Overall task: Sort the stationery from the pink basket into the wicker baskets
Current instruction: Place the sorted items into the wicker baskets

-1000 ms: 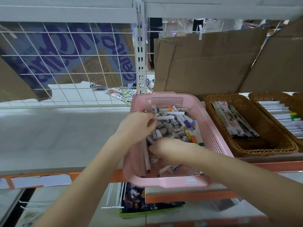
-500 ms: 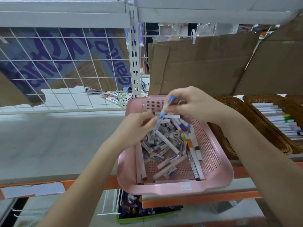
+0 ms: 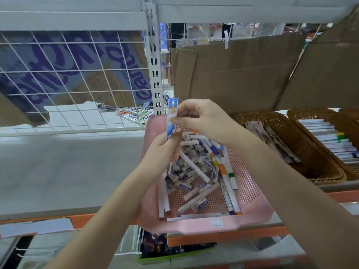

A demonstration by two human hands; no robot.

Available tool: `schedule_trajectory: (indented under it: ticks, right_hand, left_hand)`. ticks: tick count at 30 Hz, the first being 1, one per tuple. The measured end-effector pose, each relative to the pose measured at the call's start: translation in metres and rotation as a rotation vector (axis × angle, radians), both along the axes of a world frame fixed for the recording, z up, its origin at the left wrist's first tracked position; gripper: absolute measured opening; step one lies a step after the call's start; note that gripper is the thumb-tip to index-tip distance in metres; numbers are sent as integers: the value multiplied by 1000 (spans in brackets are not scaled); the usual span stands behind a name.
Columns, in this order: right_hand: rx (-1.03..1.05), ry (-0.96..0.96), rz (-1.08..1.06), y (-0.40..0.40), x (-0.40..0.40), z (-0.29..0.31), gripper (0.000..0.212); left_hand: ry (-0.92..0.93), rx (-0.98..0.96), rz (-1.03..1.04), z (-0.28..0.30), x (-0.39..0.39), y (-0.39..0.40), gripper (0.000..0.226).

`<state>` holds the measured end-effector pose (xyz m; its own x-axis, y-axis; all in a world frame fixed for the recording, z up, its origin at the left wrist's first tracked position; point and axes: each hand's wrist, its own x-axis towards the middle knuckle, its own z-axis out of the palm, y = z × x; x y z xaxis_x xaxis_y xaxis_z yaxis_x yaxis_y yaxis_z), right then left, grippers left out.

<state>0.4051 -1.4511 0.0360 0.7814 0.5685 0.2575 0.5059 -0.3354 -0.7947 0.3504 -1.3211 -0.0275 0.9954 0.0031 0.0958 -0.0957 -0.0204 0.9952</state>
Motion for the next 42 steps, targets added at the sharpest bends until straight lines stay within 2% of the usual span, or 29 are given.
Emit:
schedule_trajectory:
  ticks: [2,4,6,9,13,15,18,21,23,29,32,38,42]
  right_hand:
    - [-100,-17,-31,-7,1,-9,7]
    - [-307,-44,-25,-8,-1,-27,7]
    - [-568,-56,89,-3,-10,-54,13]
    - [-882,-51,238,12,-21,-90,21]
    - [-1161,-43,183,28,-12,-114,32]
    - [-1191,-33,164,31,-12,-116,30]
    - [-1081,-27,171,27,-16,-114,23]
    - [-983,88,203,21,-21,-112,24]
    - [-961,88,180,19,-23,-113,23]
    - [-1100,-91,98,29,-29,-114,17]
    - [-1172,-150,63,37,-34,-116,27]
    - [-1215,-152,82,39,-27,-122,25]
    - [-1278,-275,106,34,-20,-132,24]
  left_hand:
    - [0,-1,56,-5,-1,6,40]
    - [-16,28,121,-8,-3,12,43]
    - [-29,29,172,-10,-6,15,49]
    - [-30,-73,205,-12,-9,14,49]
    - [-55,-70,199,-13,-12,10,45]
    - [-61,-64,187,-13,-14,9,44]
    - [-47,-70,177,-12,-15,8,42]
    - [-40,-58,165,-12,-15,8,40]
    - [-43,-49,165,-12,-14,8,40]
    - [-67,-14,154,-15,-13,10,39]
    - [-71,-24,152,-18,-13,9,42]
    - [-70,-8,150,-20,-15,9,47]
    - [-73,-1,161,-20,-15,9,42]
